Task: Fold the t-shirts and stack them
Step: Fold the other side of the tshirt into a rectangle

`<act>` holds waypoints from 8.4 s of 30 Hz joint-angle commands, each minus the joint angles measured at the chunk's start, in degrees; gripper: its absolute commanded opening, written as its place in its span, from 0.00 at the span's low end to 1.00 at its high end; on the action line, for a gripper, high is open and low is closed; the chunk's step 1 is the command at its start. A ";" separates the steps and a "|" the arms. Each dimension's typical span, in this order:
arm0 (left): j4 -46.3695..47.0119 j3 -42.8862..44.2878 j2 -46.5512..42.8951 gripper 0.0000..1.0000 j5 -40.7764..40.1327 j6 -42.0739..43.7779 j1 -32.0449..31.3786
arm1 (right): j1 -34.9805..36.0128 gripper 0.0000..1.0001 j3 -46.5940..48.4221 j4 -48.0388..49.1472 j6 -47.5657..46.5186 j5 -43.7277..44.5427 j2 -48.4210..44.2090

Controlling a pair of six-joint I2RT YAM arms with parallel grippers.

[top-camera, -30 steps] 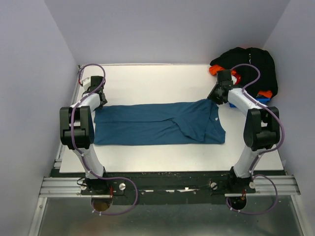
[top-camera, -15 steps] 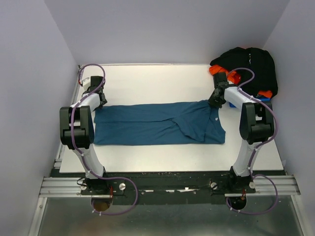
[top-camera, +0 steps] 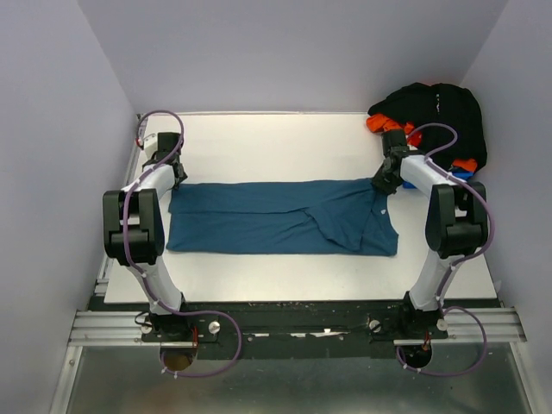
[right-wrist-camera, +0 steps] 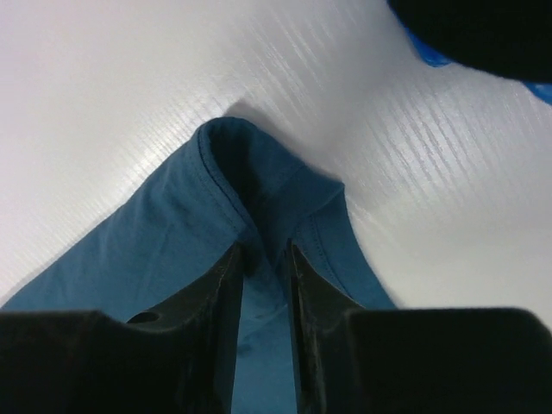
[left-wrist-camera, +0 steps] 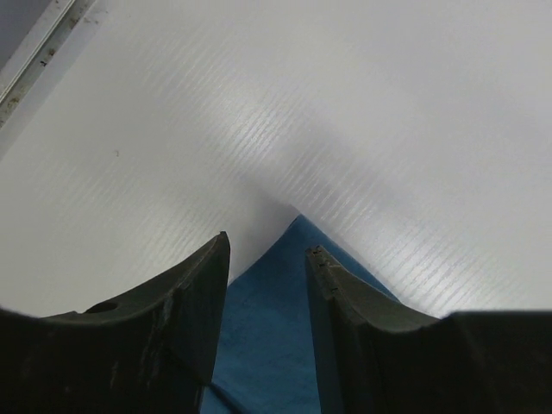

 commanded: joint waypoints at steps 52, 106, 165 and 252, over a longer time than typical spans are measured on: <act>23.08 -13.42 -12.26 0.72 34.62 18.64 -49.47 | 5.97 0.01 -41.02 11.06 -0.25 -34.07 -40.66; 24.93 1.17 6.72 0.50 11.16 14.78 -61.87 | 1.75 0.01 -6.73 17.29 11.00 -34.24 -2.78; -5.66 14.80 6.64 0.00 21.08 21.45 -58.88 | 0.78 0.01 -20.52 20.01 9.69 -35.39 -14.72; -4.19 13.14 5.86 0.32 29.33 17.50 -47.28 | 2.98 0.01 -36.26 2.33 -2.61 -28.06 -38.64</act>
